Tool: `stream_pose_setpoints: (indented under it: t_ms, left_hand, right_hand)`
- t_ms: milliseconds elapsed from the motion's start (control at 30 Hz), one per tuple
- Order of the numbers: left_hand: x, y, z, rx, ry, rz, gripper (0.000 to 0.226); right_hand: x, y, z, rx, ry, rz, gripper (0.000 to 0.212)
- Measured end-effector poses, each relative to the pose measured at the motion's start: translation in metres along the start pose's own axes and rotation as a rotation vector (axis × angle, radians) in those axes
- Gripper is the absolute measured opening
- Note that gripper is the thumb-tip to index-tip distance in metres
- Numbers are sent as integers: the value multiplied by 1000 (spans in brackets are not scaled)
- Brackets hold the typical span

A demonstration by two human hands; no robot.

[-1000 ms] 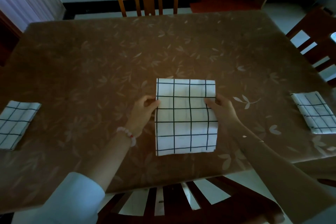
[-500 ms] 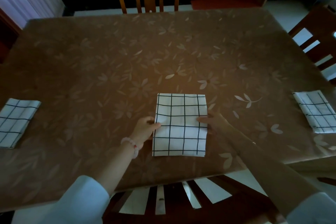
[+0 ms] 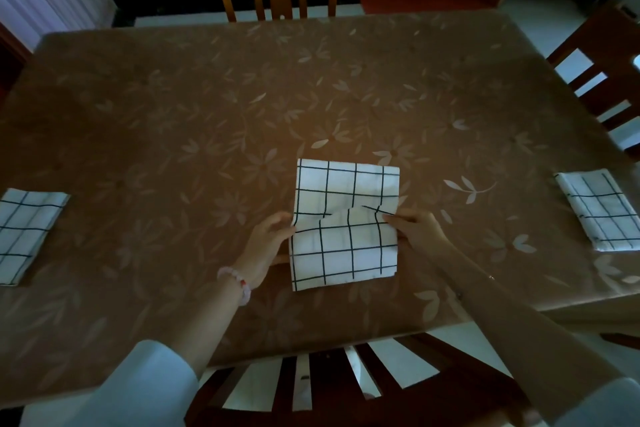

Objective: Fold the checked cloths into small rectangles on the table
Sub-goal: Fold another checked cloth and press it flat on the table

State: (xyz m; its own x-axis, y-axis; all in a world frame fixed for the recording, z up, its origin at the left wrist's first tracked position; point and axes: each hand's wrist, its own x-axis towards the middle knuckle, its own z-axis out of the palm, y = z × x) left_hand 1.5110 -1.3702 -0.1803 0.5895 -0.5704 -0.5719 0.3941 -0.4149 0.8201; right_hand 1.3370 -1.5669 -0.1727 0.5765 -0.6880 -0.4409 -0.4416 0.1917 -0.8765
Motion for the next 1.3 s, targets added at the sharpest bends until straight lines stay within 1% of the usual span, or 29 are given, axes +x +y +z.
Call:
stream_pose_setpoints:
  t_ms: [100, 167, 200, 333, 500, 533, 600, 667, 700, 767, 833, 900, 933, 967, 1067, 1100, 1133, 1200, 1300]
  left_hand:
    - [-1, 2, 2, -160, -26, -44, 17]
    - [-1, 2, 3, -214, -30, -51, 16]
    - [-1, 1, 3, -217, -26, -54, 16]
    - [-3, 0, 3, -94, -8, -12, 19]
    - [-5, 2, 4, -53, -16, 11, 10]
    - [-5, 2, 3, -47, -16, 13, 9]
    - [-6, 0, 0, -6, -14, 24, 9]
    - [-3, -4, -4, 107, -20, 52, 9]
    - [-4, -5, -6, 178, -33, 69, 8]
    - [-3, -7, -8, 306, -61, 107, 8]
    - [-4, -9, -6, 453, -46, 155, 16]
    - [-6, -13, -4, 674, 78, 281, 29]
    - [-10, -14, -2, 819, 137, 378, 32]
    - [-15, -17, 0, 948, 132, 483, 33]
    - [-31, -35, 8, 1249, -133, 820, 33]
    - [-33, -44, 8, 1347, -188, 882, 35]
    - [-32, -54, 6, 1424, -227, 881, 39]
    - [-28, -67, 1, 1529, -253, 813, 48]
    - [-26, -69, -2, 1571, -286, 769, 51]
  right_hand:
    - [-2, -2, -2, 10, 20, -54, 17]
    - [-4, -4, -3, -38, 35, -118, 12]
    - [-7, -7, -3, -59, 39, -151, 8]
    - [-10, -13, -5, -15, 37, -204, 15]
    - [-8, -11, -8, 37, -13, -88, 13]
    - [-6, -9, -9, 47, -25, -42, 12]
    - [-2, -4, -8, 125, -38, 107, 10]
    - [3, 2, -8, 205, -49, 257, 19]
    - [5, 5, -7, 220, -59, 290, 22]
    - [7, 7, -5, 245, -56, 320, 21]
    - [11, 11, 0, 233, -12, 334, 17]
    - [13, 13, 7, 220, 38, 330, 18]
    - [13, 15, 9, 222, 60, 323, 16]
    - [14, 16, 11, 218, 78, 313, 13]
    - [15, 16, 14, 199, 103, 296, 5]
    - [16, 16, 15, 193, 113, 297, 5]
    - [18, 15, 15, 185, 125, 299, 4]
    - [22, 12, 15, 178, 131, 301, 6]
    - [26, 7, 18, 181, 121, 259, 15]
